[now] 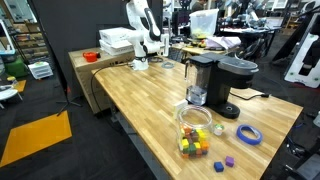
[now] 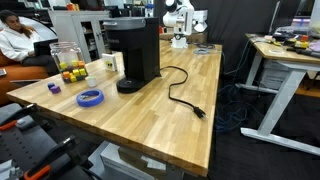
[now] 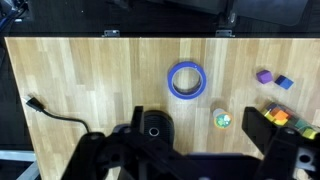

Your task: Open the lid of the coffee maker

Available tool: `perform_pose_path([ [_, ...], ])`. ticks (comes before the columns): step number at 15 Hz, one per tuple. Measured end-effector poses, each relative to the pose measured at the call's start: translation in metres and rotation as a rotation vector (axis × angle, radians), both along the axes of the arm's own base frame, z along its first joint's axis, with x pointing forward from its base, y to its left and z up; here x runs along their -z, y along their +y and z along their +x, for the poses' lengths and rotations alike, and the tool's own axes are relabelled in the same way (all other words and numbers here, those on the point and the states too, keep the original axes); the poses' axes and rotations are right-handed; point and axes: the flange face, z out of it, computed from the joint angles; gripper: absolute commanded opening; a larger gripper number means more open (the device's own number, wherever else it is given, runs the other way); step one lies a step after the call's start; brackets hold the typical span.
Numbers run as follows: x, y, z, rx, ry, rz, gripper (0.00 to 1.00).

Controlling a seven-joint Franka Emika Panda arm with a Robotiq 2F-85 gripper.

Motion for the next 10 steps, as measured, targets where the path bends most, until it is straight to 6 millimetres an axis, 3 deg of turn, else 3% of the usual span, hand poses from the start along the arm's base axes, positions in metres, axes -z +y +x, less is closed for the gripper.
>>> perform_pose_path([
  [5,0.0,-0.001,0.0,-0.05,-0.002,-0.034,1.0],
  [10,0.003,0.009,0.0,-0.229,0.017,-0.055,1.0],
])
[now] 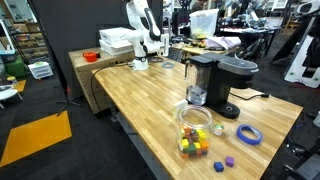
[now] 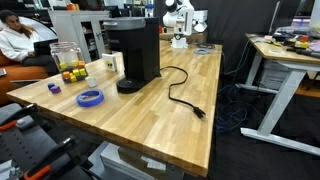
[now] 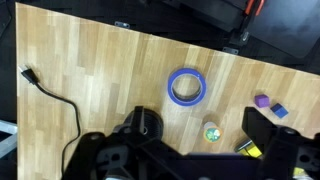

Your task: Open the lid of the coffee maker

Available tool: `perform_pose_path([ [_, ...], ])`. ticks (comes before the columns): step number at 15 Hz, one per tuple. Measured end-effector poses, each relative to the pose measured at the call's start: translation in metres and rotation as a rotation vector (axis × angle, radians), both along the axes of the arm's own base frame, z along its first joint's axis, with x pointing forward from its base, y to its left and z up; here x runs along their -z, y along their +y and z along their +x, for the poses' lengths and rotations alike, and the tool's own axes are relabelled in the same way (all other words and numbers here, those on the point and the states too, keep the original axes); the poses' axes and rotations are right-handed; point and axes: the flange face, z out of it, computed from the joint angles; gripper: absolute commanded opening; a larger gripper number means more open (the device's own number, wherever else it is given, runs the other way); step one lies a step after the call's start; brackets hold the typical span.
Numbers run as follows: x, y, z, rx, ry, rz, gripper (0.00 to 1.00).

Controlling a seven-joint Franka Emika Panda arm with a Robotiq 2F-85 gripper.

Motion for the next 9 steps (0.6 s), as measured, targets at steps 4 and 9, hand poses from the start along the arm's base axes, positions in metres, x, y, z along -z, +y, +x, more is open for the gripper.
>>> perform_pose_path([
  [4,0.002,0.006,0.006,-0.183,0.021,-0.052,1.0],
  [9,0.003,0.006,0.017,-0.287,0.023,-0.073,1.0],
])
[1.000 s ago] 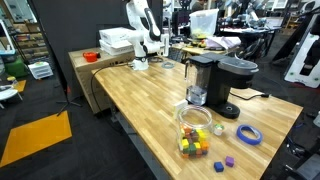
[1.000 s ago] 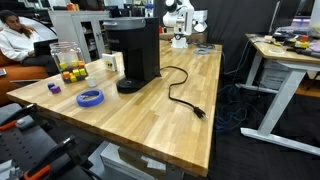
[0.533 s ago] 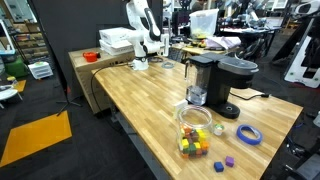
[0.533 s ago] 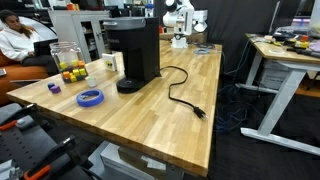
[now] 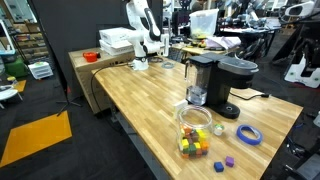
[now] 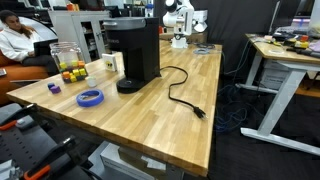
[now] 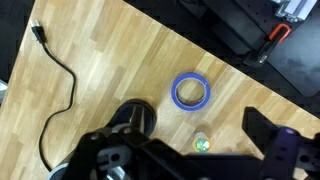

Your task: Open the lid of the coffee maker

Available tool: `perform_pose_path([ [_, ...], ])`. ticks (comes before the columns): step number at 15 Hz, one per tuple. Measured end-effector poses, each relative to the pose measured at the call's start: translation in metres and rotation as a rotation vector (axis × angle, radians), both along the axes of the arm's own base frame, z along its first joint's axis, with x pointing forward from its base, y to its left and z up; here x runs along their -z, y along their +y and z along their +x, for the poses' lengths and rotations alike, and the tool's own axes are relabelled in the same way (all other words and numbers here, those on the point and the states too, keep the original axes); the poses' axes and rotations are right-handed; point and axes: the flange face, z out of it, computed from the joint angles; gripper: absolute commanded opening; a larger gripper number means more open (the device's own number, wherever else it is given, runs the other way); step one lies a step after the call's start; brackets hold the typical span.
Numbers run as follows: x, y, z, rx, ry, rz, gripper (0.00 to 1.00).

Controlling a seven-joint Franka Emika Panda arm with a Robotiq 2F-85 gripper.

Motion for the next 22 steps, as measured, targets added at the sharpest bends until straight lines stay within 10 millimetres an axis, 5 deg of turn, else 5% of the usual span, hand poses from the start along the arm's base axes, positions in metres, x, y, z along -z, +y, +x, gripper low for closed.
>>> perform_pose_path([
  [6,0.0,0.001,0.0,-0.015,0.003,0.001,1.0],
  [14,-0.001,0.016,-0.011,-0.433,0.05,0.037,1.0],
  [22,0.0,0.017,-0.011,-0.436,0.052,0.035,1.0],
])
